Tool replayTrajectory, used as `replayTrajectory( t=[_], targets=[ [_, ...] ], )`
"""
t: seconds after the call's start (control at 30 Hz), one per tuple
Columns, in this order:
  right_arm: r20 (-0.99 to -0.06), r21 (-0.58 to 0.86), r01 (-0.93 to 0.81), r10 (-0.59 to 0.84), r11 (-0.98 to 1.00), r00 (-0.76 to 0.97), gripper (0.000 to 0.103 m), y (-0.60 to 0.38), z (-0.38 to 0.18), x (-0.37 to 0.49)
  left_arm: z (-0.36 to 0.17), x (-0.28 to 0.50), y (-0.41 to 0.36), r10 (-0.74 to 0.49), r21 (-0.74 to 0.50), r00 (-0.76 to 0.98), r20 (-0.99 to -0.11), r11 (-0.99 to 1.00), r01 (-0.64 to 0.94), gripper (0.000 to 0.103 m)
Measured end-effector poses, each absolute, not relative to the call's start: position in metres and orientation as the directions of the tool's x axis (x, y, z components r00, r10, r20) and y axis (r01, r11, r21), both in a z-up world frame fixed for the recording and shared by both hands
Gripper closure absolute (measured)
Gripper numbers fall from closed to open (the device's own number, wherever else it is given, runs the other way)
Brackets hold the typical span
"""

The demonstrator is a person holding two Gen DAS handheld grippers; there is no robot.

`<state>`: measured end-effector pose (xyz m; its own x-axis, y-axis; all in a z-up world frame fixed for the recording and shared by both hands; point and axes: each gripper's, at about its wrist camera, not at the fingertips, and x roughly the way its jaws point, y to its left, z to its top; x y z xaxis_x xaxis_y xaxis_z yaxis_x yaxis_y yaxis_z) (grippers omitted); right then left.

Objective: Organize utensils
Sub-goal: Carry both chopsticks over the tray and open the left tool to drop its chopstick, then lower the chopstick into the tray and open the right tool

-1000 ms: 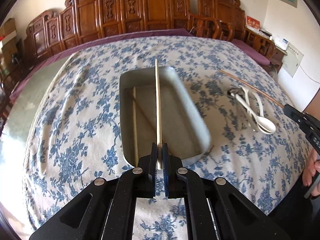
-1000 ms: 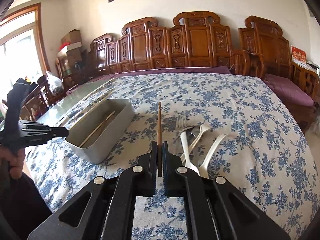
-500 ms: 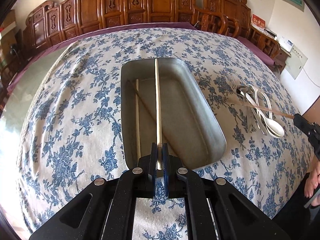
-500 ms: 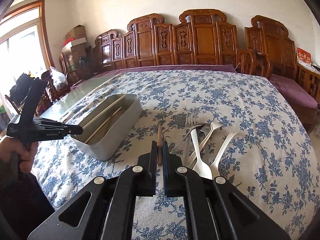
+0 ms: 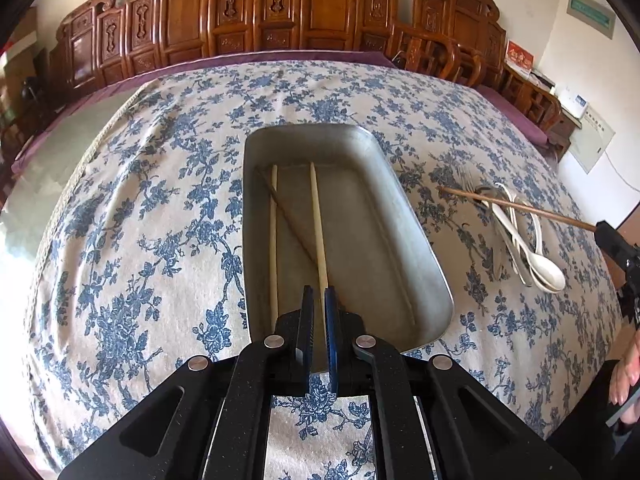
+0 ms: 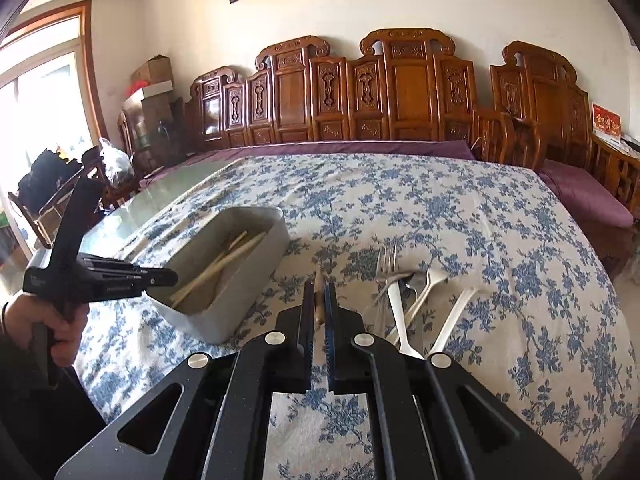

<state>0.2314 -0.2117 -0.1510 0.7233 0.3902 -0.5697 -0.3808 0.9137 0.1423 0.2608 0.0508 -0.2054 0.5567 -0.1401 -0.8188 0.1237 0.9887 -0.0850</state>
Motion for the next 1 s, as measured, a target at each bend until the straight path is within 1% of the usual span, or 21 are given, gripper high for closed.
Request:
replayTrajectory(
  t=[0.23, 0.37, 0.63, 0.87, 1.0],
  targets=[
    [-0.533, 0.150, -0.422, 0.433, 0.894, 0.727, 0.097, -0.180, -0.125, 0.243, -0.191, 0.252, 0.063, -0.146, -0.100, 0.601, -0.786, 0.989, 0.109, 0.099],
    [-0.533, 0.121, -0.459, 0.448, 0.880, 0.718, 0.097, -0.147, -0.120, 0.252, -0.186, 0.250, 0.074, -0.147, -0.114, 0.618, -0.773, 0.989, 0.092, 0.099],
    [-0.597, 0.070, -0.485, 0.426, 0.872, 0.680, 0.097, -0.084, -0.140, 0.280, -0.180, 0.245, 0.088, -0.123, -0.102, 0.642, -0.757, 0.992, 0.069, 0.099],
    [-0.639, 0.016, -0.469, 0.370, 0.883, 0.674, 0.097, -0.058, -0.162, 0.292, -0.178, 0.244, 0.091, -0.120, -0.100, 0.648, -0.752, 0.993, 0.067, 0.099],
    [-0.661, 0.014, -0.464, 0.356, 0.886, 0.660, 0.097, -0.054, -0.172, 0.290, -0.176, 0.244, 0.091, -0.121, -0.099, 0.653, -0.747, 0.993, 0.070, 0.099]
  ],
)
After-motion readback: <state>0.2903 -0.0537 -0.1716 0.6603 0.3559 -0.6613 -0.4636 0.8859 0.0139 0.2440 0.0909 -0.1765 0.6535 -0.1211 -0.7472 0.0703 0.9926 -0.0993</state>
